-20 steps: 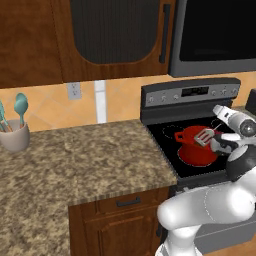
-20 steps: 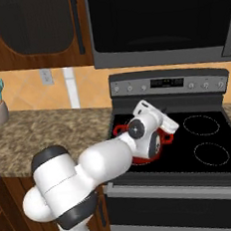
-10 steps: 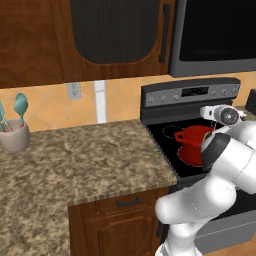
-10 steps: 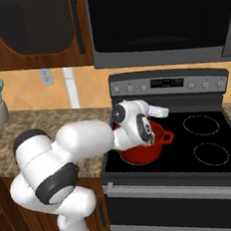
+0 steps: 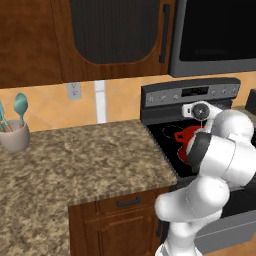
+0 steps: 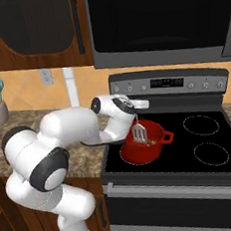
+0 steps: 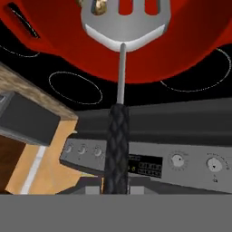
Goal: Put the mushroom and avocado in the pot. Retrieve the spatula and lightly stir the vegetables in the pot.
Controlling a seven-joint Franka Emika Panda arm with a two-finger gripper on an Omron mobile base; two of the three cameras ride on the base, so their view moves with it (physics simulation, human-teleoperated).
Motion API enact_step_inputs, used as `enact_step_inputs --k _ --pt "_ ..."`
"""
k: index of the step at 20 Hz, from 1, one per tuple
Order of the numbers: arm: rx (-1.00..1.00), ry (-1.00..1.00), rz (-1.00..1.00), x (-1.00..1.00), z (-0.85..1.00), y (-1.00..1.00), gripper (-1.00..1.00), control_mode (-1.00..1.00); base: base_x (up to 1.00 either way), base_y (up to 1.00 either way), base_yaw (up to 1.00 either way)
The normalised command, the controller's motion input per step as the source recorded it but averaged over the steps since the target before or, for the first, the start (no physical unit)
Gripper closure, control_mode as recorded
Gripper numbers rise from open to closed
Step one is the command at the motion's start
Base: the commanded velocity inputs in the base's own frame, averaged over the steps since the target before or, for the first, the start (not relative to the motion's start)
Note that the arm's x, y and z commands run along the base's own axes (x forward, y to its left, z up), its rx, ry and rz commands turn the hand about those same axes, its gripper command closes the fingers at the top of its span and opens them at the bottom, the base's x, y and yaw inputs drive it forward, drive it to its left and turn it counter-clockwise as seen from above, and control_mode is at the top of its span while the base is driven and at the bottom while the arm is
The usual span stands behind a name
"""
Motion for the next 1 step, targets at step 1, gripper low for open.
enact_step_inputs --k 1 --pt "0.0 -0.19 0.0 0.12 -0.48 0.34 1.0 -1.0 0.0 0.0 0.0"
